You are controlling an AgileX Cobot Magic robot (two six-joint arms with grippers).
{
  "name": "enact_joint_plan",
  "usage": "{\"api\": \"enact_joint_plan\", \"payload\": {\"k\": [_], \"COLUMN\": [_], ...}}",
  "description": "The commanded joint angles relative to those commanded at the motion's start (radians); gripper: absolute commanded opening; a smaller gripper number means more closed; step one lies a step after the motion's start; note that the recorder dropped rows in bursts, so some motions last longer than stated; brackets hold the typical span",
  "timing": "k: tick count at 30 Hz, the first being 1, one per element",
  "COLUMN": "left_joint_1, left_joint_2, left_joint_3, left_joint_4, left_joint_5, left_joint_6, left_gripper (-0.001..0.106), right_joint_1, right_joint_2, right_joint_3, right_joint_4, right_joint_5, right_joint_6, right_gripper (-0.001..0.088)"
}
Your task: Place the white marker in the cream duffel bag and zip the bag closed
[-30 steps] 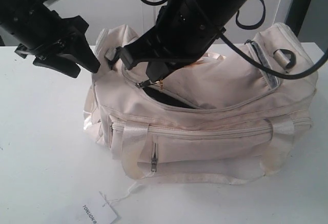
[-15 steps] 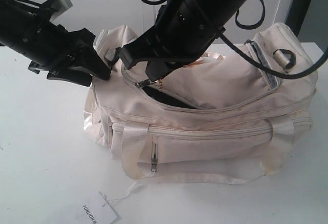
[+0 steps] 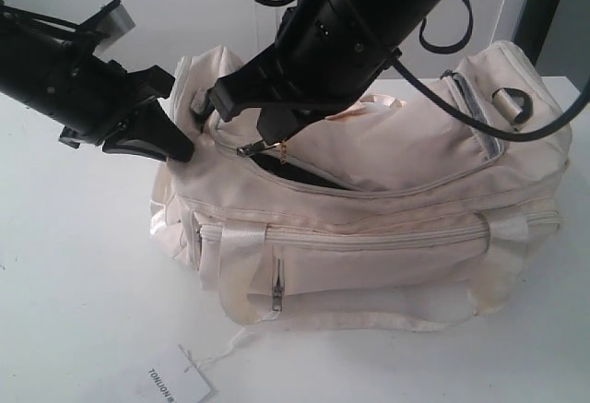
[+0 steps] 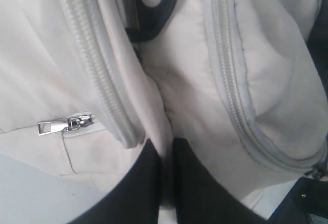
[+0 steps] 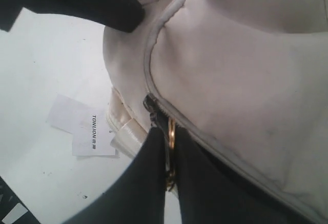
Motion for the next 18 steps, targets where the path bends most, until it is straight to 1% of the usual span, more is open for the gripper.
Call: {"api": "enact_joint_plan", "payload": {"k": [5, 7, 14, 18], "left_joint_1": [0.000, 0.000, 0.000, 0.000], "left_joint_2": [0.000, 0.000, 0.000, 0.000], "left_joint_3": [0.000, 0.000, 0.000, 0.000], "left_joint_4": [0.000, 0.007, 0.014, 0.031], "left_joint_5": [-0.013, -0.013, -0.013, -0.013], "left_joint_6": [0.000, 0.000, 0.003, 0.005], "left_gripper": [0.000, 0.000, 0.000, 0.000], "right_joint_1": [0.000, 0.000, 0.000, 0.000], "right_joint_2": [0.000, 0.000, 0.000, 0.000], "right_joint_3": [0.001, 0.001, 0.073, 0.082], "right_joint_4": [-0.016, -0.043, -0.105, -0.168], "right_joint_5": [0.046, 0.069, 0.087, 0.127], "right_joint_6": [0.000, 0.000, 0.000, 0.031], "right_gripper": [0.0000, 0.0000, 0.0000, 0.0000]}}
